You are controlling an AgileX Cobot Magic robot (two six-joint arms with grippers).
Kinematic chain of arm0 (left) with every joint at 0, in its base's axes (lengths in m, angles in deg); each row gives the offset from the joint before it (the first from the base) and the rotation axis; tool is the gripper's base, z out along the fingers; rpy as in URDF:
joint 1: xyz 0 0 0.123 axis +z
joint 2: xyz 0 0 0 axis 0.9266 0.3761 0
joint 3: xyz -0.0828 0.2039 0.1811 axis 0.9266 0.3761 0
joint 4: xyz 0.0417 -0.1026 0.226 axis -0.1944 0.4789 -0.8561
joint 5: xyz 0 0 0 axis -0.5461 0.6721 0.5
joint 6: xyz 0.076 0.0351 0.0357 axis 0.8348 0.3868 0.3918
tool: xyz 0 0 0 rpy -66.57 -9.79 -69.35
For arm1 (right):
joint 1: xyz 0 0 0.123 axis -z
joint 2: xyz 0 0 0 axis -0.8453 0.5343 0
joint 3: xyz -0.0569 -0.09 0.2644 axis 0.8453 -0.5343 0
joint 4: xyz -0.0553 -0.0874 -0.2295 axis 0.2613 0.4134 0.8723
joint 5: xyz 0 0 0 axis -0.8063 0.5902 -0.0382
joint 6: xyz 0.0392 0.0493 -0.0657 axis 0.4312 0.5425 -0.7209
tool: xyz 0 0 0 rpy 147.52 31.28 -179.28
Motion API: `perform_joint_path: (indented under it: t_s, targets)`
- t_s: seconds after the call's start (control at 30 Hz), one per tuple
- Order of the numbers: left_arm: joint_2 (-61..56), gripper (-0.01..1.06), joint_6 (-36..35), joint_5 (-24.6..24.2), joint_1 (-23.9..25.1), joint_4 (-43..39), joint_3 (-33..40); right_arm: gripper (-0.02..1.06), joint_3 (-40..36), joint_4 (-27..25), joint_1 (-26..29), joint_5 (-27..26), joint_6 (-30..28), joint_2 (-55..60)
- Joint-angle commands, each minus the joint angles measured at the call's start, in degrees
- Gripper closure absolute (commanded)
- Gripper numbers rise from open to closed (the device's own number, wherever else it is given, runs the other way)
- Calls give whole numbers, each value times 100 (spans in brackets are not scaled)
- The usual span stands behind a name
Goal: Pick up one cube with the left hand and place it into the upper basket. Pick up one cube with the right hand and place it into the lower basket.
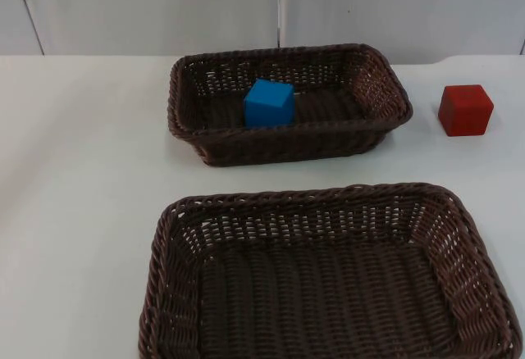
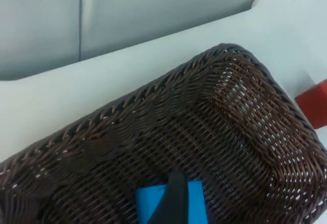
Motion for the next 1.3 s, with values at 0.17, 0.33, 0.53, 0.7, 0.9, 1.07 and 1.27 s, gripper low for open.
perform_joint_path:
  t_s: [0.17, 0.33, 0.53, 0.7, 0.9, 1.07, 1.27]
  targets:
    - [-398, 28, -344, -409, 13, -523, -22, -1, -14, 0, 4, -9, 0, -24]
    - [-686, 28, -554, -611, 13, -749, -22, -1, -14, 0, 4, -9, 0, -24]
    - [-1067, 28, -554, -698, 13, -749, 110, -1, -14, 0, 4, -9, 0, -24]
    - [-1476, 28, -554, -567, 13, -749, 723, -1, -14, 0, 4, -9, 0, -24]
    - [-2247, 28, -532, 195, 13, -783, 1965, -1, -14, 0, 4, -9, 0, -24]
    - [-2966, 28, -532, 703, 13, -894, 2964, -1, -14, 0, 4, -9, 0, -24]
    - [-3822, 28, -532, 1163, 13, -1025, 4021, -1, -14, 0, 4, -9, 0, -24]
